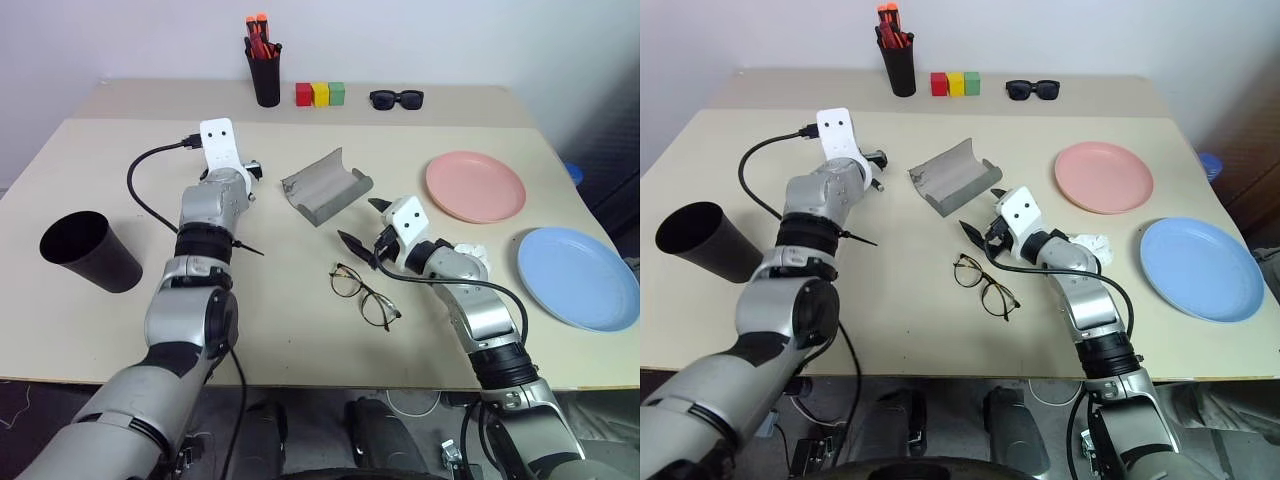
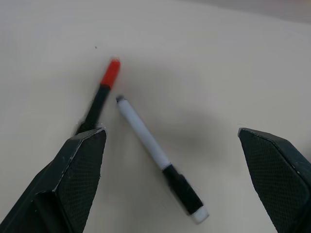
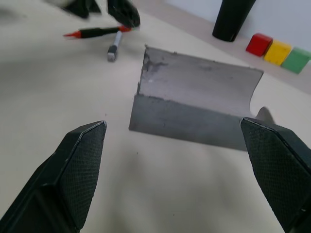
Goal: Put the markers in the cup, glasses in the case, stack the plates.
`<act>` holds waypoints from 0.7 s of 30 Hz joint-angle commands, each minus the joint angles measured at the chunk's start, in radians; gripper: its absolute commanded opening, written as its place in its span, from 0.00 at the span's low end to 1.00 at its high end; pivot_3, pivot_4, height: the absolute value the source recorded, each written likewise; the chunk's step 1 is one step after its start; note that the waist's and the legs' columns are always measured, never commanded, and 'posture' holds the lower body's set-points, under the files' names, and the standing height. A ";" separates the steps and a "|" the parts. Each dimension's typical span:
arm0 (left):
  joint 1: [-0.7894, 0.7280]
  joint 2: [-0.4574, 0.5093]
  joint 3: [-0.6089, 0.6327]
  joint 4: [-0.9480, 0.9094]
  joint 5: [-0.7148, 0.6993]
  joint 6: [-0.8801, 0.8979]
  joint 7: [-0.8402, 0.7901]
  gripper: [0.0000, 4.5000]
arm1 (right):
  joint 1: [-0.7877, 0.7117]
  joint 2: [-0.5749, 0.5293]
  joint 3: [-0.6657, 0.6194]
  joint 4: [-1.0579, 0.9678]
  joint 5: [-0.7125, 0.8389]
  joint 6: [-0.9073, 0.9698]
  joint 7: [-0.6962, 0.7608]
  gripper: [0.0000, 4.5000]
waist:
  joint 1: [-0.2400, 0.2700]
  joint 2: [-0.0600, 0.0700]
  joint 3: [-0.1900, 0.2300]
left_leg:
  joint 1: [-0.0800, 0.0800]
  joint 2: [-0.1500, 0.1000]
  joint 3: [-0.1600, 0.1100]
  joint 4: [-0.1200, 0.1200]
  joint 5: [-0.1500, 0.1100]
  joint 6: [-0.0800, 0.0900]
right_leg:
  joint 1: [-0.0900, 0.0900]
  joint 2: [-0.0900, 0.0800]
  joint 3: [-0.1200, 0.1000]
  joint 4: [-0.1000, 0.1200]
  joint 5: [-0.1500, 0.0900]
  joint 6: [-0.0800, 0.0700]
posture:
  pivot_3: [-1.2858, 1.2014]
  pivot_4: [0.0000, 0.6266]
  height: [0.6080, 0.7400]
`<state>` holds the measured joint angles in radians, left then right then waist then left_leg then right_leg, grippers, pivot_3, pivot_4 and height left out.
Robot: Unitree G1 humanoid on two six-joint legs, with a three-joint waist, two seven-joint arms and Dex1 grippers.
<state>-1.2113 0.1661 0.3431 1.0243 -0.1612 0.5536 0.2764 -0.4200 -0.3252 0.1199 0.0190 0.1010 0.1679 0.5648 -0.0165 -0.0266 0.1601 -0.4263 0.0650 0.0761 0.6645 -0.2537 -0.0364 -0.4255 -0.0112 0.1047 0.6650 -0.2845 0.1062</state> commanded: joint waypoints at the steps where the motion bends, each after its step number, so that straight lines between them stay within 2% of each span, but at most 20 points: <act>1: -0.069 0.010 0.045 0.112 -0.036 -0.039 0.037 0.99 | 0.002 0.005 -0.008 -0.064 0.010 0.002 -0.004 1.00 | 0.000 0.000 0.000 | 0.000 0.000 0.000 0.000 0.000 0.000 | 0.000 0.000 0.000 0.000 0.000 0.000 | 0.52 0.24 0.89; 5: -0.104 -0.002 0.046 0.198 -0.031 -0.057 0.084 0.99 | 0.020 0.005 -0.006 -0.087 0.009 0.006 -0.006 1.00 | 0.002 0.000 0.000 | 0.000 0.000 0.000 0.000 0.000 0.000 | 0.000 0.000 0.000 0.000 0.000 0.000 | 0.52 0.24 0.89; 8: -0.113 -0.005 0.062 0.228 -0.044 -0.060 0.118 0.82 | 0.030 0.006 -0.005 -0.102 0.008 0.012 -0.008 1.00 | 0.002 0.000 0.000 | 0.000 0.000 0.000 0.000 0.000 0.000 | 0.000 0.000 0.000 0.000 0.000 0.000 | 0.52 0.24 0.89; 15: -0.106 0.000 0.073 0.239 -0.053 -0.084 0.153 0.06 | 0.047 0.012 0.003 -0.121 0.005 0.026 -0.014 1.00 | 0.002 0.000 0.000 | 0.000 0.000 0.000 0.000 0.000 0.000 | 0.000 0.000 0.000 0.000 0.000 0.000 | 0.52 0.24 0.89; 16: -0.106 0.001 0.070 0.236 -0.052 -0.096 0.151 0.03 | 0.046 0.013 0.004 -0.121 0.005 0.028 -0.014 1.00 | 0.003 0.000 0.000 | 0.000 0.000 0.000 0.000 0.000 -0.001 | 0.000 0.000 0.000 0.000 0.000 0.000 | 0.52 0.24 0.89; 21: -0.106 0.005 -0.005 0.161 0.001 -0.262 0.030 0.03 | 0.032 0.014 0.005 -0.114 0.007 0.035 -0.009 1.00 | 0.003 0.000 0.000 | 0.000 0.000 0.000 0.000 0.000 -0.001 | 0.000 0.000 0.000 0.000 0.000 0.000 | 0.52 0.24 0.89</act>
<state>-1.2954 0.1617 0.3763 1.2527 -0.1892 0.3700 0.3538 -0.3679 -0.3181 0.1280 -0.0526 0.1015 0.2090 0.5563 -0.0136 -0.0271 0.1604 -0.4265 0.0647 0.0766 0.6647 -0.2533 -0.0372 -0.4255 -0.0112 0.1046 0.6652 -0.2845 0.1063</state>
